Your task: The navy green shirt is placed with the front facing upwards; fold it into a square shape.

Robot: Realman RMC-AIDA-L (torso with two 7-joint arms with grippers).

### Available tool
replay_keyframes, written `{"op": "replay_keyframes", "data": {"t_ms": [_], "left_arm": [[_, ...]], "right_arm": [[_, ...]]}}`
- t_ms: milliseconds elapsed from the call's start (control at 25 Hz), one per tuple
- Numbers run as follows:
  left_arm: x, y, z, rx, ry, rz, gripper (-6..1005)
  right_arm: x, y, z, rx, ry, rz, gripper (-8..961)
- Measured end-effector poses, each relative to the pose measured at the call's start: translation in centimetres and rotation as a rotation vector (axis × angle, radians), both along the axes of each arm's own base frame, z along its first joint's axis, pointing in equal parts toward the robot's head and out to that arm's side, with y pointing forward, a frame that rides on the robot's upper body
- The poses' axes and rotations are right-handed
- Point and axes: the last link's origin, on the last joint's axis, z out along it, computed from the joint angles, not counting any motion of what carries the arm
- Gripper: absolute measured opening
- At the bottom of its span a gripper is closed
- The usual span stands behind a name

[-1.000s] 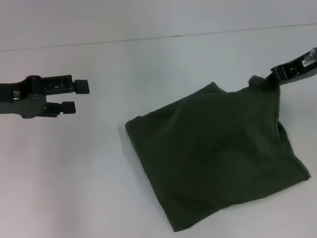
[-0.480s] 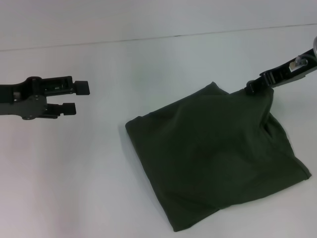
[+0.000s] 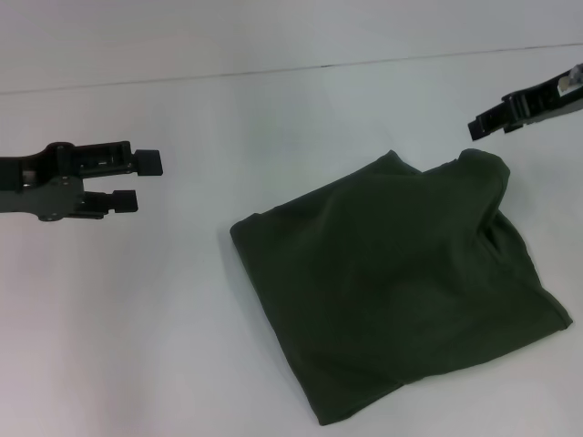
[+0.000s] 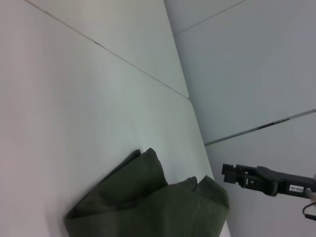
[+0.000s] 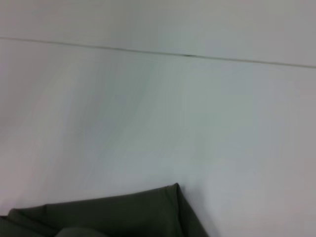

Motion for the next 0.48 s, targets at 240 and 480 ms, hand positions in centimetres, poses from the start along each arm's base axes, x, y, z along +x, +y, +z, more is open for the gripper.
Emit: {"op": "replay_keyframes", "data": {"t_ms": [240, 480], "left_arm": [[0.0, 0.0, 0.0, -0.001, -0.001, 0.0, 963], [0.2, 0.1, -0.1, -0.002, -0.003, -0.002, 964]], "right_arm": [[0.8, -0.4, -0.4, -0.014, 0.01, -0.033, 548], [1.8, -0.5, -1.4, -0.032, 0.032, -0.07, 545]]}}
